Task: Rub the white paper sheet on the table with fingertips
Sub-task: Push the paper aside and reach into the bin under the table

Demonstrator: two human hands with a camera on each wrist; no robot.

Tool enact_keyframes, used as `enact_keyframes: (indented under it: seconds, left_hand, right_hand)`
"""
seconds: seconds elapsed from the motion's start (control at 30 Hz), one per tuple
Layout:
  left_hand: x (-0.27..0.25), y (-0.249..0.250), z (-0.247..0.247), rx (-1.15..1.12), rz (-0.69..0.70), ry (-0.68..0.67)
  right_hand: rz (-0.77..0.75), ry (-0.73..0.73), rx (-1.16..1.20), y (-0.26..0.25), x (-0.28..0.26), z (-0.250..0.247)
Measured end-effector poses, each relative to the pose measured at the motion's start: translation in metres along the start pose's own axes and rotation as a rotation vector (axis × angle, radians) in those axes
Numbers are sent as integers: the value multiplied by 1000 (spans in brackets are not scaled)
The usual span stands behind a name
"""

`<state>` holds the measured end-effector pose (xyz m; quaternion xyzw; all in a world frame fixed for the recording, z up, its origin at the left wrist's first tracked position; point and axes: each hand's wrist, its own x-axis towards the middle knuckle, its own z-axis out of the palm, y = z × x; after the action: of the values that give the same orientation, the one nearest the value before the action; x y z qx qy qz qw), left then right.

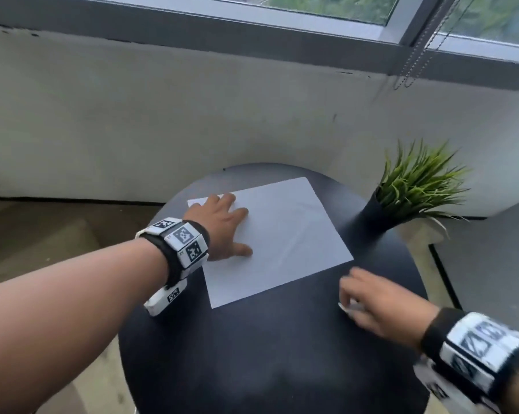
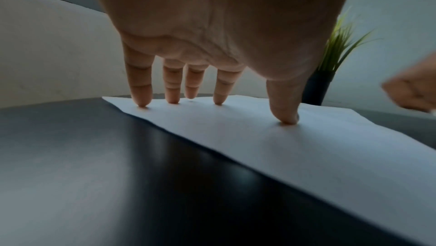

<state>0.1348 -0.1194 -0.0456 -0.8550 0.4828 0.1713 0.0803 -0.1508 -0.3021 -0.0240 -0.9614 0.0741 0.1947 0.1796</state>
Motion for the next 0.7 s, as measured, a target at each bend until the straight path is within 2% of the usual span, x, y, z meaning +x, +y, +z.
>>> enact_keyframes:
  seconds: [0.1,0.17,0.23,0.3,0.37,0.47,0.53,0.6,0.63,0.67,0.7]
  left_hand:
    - [2,0,3,-2,12,8]
    - [1,-2,0,-4,6,25]
    - [-8,-4,2,-13,35,65]
    - [-23,-7,9,12,92,69]
    - [-36,-11,19,75,127,21]
    - [-42,-16,28,133,79,-31]
    - [-45,-13,28,106,27,-40]
    - [-57,-8,29,-10,-29,-10]
    - [-67,-5,30,-89,-59,19]
    - [-79,-3,32,-169,-95,46]
    - [-92,-3,37,-239,-141,62]
  right_hand:
    - [35,202,66,2,54,-18]
    - [139,292,70,-1,79,-29]
    - [186,360,7,-6,82,-28]
    - [114,389,-32,-20,67,-14]
    - [91,257,-104,-40,41,9]
    - [182,-99,-224,-76,4,44]
    - [40,-206,-279,-108,-18,58]
    - [-186,-258,-202,-129,-30,51]
    - [-238,-245,-126,-129,-28,44]
    - [-217,-194,-69,-123,-22,38]
    - [-127,-90,-51,-109,-14,34]
